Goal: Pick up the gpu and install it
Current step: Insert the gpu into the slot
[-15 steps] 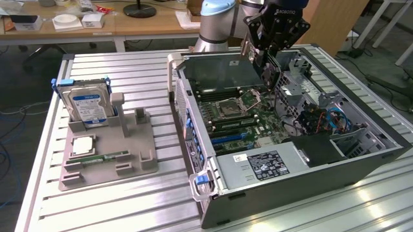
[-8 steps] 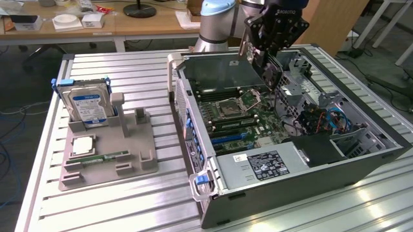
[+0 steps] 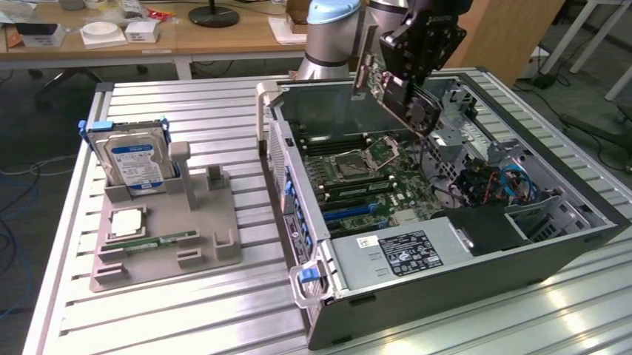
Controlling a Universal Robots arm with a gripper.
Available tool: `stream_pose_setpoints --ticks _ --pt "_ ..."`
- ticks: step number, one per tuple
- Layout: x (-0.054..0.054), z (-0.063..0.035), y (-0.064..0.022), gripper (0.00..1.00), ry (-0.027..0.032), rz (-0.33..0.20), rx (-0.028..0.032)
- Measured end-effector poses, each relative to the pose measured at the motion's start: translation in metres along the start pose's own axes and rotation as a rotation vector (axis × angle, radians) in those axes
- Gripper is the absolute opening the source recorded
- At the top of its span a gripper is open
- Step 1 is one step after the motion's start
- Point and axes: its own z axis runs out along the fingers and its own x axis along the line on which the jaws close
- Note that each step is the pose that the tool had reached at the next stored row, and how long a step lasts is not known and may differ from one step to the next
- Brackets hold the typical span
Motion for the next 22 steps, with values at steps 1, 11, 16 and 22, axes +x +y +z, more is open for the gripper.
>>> stream_pose_setpoints --ticks 1,11,16,22 --pt "0.0 0.0001 0.0 0.26 -0.0005 -0.015 0.0" --pt "-0.0002 0.001 0.0 0.26 -0.0048 -0.169 0.0015" --pt "-0.0002 0.0016 0.0 0.26 -0.0073 -0.256 0.0023" --pt "-0.0002 0.0022 0.0 0.26 -0.0103 -0.358 0.0032"
